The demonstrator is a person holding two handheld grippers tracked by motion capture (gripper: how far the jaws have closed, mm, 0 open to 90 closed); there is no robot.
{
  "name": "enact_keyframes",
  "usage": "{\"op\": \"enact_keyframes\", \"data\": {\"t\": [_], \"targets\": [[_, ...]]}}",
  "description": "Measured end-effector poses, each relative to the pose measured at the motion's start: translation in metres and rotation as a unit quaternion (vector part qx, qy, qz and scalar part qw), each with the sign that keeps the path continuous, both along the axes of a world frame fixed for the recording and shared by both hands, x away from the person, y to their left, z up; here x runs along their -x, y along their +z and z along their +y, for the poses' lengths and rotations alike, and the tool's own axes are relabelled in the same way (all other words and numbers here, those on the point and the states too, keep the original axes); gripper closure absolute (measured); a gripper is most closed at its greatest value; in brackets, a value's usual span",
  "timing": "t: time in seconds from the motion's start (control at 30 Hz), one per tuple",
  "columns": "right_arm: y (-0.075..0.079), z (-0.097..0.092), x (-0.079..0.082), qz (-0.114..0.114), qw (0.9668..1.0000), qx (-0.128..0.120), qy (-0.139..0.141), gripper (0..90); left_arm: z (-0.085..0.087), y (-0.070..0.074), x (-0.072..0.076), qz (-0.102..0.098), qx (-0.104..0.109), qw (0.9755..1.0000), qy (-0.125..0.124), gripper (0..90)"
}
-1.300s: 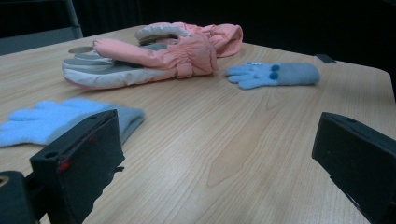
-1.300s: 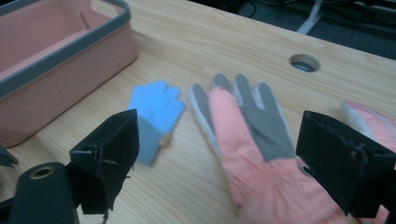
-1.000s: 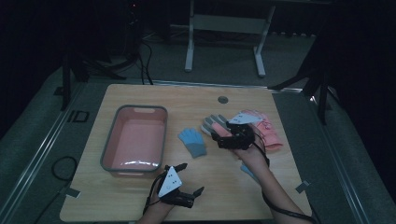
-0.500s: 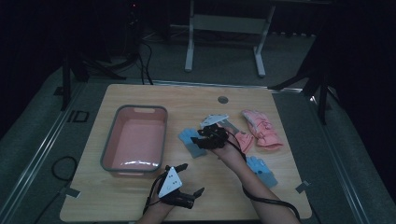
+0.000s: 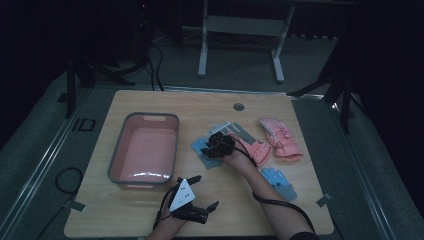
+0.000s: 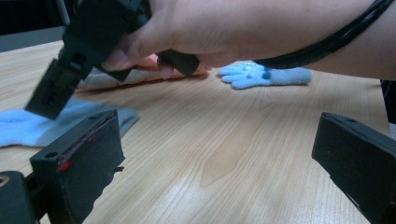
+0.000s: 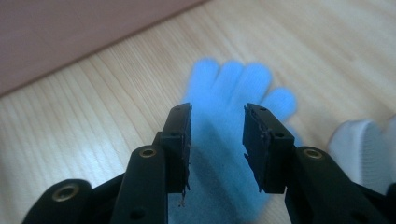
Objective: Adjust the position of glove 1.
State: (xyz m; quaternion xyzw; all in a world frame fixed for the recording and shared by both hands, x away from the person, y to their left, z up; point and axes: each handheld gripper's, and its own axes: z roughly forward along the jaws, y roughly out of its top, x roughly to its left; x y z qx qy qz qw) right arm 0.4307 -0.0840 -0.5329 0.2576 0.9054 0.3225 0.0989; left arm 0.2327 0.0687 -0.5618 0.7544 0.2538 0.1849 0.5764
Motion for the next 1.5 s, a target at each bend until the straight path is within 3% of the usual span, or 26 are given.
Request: {"op": "enact_keyframes", "data": {"t": [0.07,0.13,0.2,0.33,0.43,0.53,0.57,0.6,0.8,0.9,1.0,1.2,1.3,1.5], "targets": [[-0.009,0.001,-0.002,0.005,0.9997,0.022,-0.002,61.9,0.000,0.000,0.000,0.000,0.000,1.0000,0.000,2.0],[-0.012,-0.002,-0.001,0.004,1.0000,0.003,-0.007,65.2,0.000,0.000,0.000,0.000,0.000,1.0000,0.000,1.9],[-0.014,-0.002,0.001,-0.006,0.9999,-0.002,-0.011,74.9,0.000,0.000,0.000,0.000,0.000,1.0000,0.000,1.9],[-0.014,0.002,0.006,-0.021,0.9989,0.003,-0.041,82.9,0.000,0.000,0.000,-0.001,-0.001,1.0000,0.001,1.9],[-0.010,0.004,0.009,-0.013,0.9978,0.002,-0.064,85.1,0.000,0.000,0.000,0.000,-0.001,1.0000,0.001,1.9],[-0.002,0.001,0.013,-0.010,0.9972,-0.011,-0.073,85.6,0.000,0.000,0.000,0.000,0.000,1.0000,0.001,1.9],[0.007,-0.003,0.018,-0.011,0.9965,-0.026,-0.079,85.7,0.000,0.000,0.000,-0.001,-0.001,1.0000,0.001,1.9],[0.025,-0.011,0.029,-0.021,0.9949,-0.042,-0.089,85.8,0.000,0.000,0.000,-0.002,-0.002,1.0000,0.002,1.9],[0.066,-0.039,0.061,-0.056,0.9897,-0.062,-0.116,85.8,-0.001,0.000,0.000,-0.001,-0.003,1.0000,0.003,1.9],[0.078,-0.055,0.077,-0.065,0.9865,-0.068,-0.134,85.8,-0.001,0.000,0.000,0.000,-0.003,1.0000,0.005,2.0],[0.084,-0.071,0.092,-0.059,0.9833,-0.080,-0.152,85.8,-0.001,0.000,0.000,-0.001,-0.005,1.0000,0.005,2.0],[0.078,-0.092,0.121,-0.054,0.9772,-0.083,-0.188,85.8,-0.001,0.000,0.000,0.000,-0.004,1.0000,0.005,2.0],[0.067,-0.097,0.132,-0.045,0.9771,-0.072,-0.195,85.8,-0.001,0.000,0.000,-0.001,-0.006,1.0000,0.005,2.0],[0.036,-0.108,0.144,-0.017,0.9734,-0.062,-0.220,85.7,-0.001,0.000,0.000,-0.001,-0.006,1.0000,0.005,1.9]]}}
